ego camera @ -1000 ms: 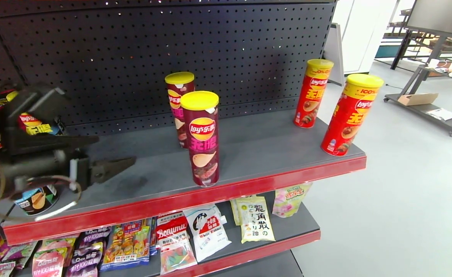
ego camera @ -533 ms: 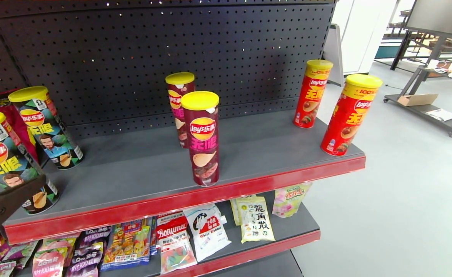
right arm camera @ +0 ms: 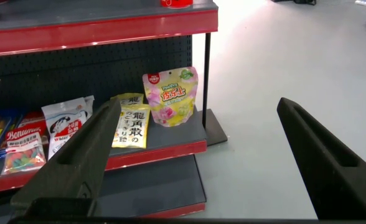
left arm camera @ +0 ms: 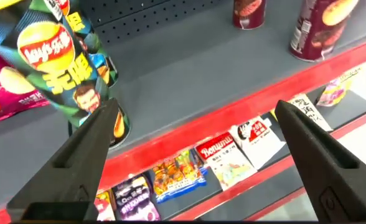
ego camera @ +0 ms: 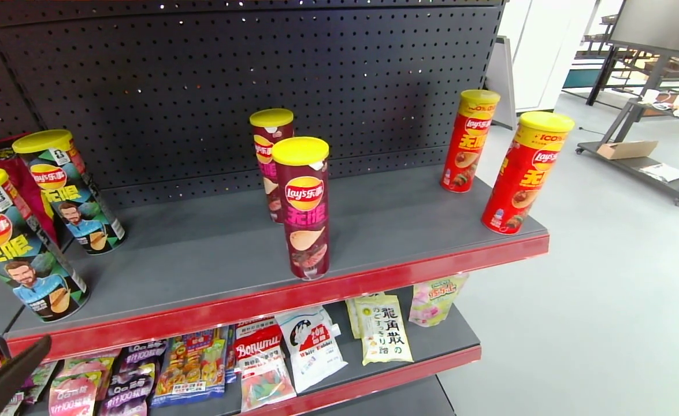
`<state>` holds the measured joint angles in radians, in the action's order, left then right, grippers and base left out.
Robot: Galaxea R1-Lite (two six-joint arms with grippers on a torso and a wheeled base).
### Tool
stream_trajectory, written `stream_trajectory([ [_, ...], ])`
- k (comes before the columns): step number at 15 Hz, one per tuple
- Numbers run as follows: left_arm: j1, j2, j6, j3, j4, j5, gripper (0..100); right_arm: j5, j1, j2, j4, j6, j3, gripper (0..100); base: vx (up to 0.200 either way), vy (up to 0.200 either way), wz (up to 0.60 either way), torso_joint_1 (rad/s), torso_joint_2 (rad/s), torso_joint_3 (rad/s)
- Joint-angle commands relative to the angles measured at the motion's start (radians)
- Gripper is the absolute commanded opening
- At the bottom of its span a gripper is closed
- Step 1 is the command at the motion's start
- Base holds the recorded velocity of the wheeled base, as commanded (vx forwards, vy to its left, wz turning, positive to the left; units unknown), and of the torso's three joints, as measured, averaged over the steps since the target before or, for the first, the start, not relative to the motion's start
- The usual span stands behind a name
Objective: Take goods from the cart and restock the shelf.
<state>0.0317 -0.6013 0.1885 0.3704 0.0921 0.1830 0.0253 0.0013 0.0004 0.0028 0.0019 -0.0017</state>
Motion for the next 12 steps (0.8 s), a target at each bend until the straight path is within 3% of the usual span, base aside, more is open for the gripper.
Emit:
stream_trajectory([
  [1, 0.001, 0.095, 0.002, -0.048, -0.002, 0.001, 100, 0.001, 0.0, 0.0, 0.0, 0.0, 0.0, 100, 0.0, 0.0, 0.0, 0.0, 0.0, 0.0],
  [2, -0.001, 0.118, 0.002, -0.065, -0.002, 0.001, 100, 0.001, 0.0, 0.0, 0.0, 0.0, 0.0, 100, 0.0, 0.0, 0.0, 0.0, 0.0, 0.0],
  [8, -0.003, 0.163, 0.002, -0.082, -0.002, 0.004, 100, 0.001, 0.0, 0.0, 0.0, 0.0, 0.0, 100, 0.0, 0.0, 0.6, 0.002, 0.0, 0.005],
  [12, -0.003, 0.209, -0.009, -0.11, -0.005, 0.029, 100, 0.001, 0.0, 0.0, 0.0, 0.004, 0.0, 100, 0.0, 0.0, 0.0, 0.0, 0.0, 0.0],
])
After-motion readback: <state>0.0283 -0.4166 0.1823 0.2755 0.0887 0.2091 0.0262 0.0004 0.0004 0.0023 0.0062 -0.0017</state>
